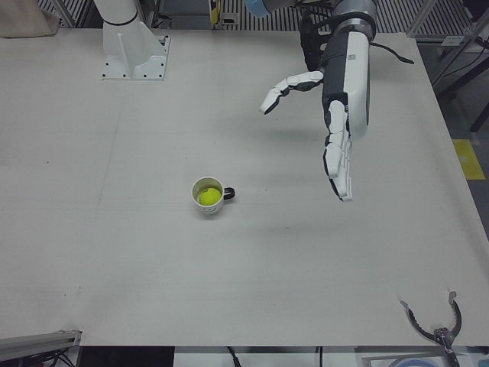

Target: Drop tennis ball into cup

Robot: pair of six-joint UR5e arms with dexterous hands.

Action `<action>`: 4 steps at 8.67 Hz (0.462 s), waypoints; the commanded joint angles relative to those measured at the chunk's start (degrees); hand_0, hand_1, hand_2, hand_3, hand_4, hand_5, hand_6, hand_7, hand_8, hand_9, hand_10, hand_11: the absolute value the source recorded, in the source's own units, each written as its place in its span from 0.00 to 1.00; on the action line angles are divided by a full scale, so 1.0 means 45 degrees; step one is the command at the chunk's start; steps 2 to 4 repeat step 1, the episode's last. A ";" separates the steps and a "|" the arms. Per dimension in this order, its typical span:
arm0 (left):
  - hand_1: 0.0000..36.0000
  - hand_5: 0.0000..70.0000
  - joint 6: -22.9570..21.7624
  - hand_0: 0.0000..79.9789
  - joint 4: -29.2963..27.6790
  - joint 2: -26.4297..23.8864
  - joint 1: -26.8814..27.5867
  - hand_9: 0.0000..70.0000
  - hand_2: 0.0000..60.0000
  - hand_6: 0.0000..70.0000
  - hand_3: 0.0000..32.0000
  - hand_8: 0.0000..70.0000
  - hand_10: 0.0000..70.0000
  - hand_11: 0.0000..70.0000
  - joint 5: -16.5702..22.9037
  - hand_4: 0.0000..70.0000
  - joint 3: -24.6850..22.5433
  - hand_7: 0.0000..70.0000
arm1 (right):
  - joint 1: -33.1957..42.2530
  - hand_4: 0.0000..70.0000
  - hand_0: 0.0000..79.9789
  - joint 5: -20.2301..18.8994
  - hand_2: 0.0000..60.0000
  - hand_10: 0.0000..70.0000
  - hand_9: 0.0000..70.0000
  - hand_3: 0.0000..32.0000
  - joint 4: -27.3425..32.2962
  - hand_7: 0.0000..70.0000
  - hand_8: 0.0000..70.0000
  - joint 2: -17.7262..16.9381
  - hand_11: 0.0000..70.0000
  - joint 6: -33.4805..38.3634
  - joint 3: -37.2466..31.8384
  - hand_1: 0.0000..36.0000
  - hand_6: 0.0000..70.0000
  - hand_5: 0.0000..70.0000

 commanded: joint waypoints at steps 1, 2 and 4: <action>0.84 0.08 0.0008 0.62 -0.0125 0.0138 -0.0073 0.00 0.83 0.00 0.00 0.00 0.00 0.00 0.0017 0.00 0.0014 0.00 | 0.0000 0.00 0.00 0.0000 0.00 0.00 0.00 0.00 -0.0006 0.00 0.00 0.0000 0.00 0.0000 0.0000 0.00 0.00 0.00; 0.84 0.08 0.0008 0.62 -0.0125 0.0138 -0.0073 0.00 0.83 0.00 0.00 0.00 0.00 0.00 0.0017 0.00 0.0014 0.00 | 0.0000 0.00 0.00 0.0000 0.00 0.00 0.00 0.00 -0.0006 0.00 0.00 0.0000 0.00 0.0000 0.0000 0.00 0.00 0.00; 0.84 0.08 0.0008 0.62 -0.0125 0.0138 -0.0073 0.00 0.83 0.00 0.00 0.00 0.00 0.00 0.0017 0.00 0.0014 0.00 | 0.0000 0.00 0.00 0.0000 0.00 0.00 0.00 0.00 -0.0006 0.00 0.00 0.0000 0.00 0.0000 0.0000 0.00 0.00 0.00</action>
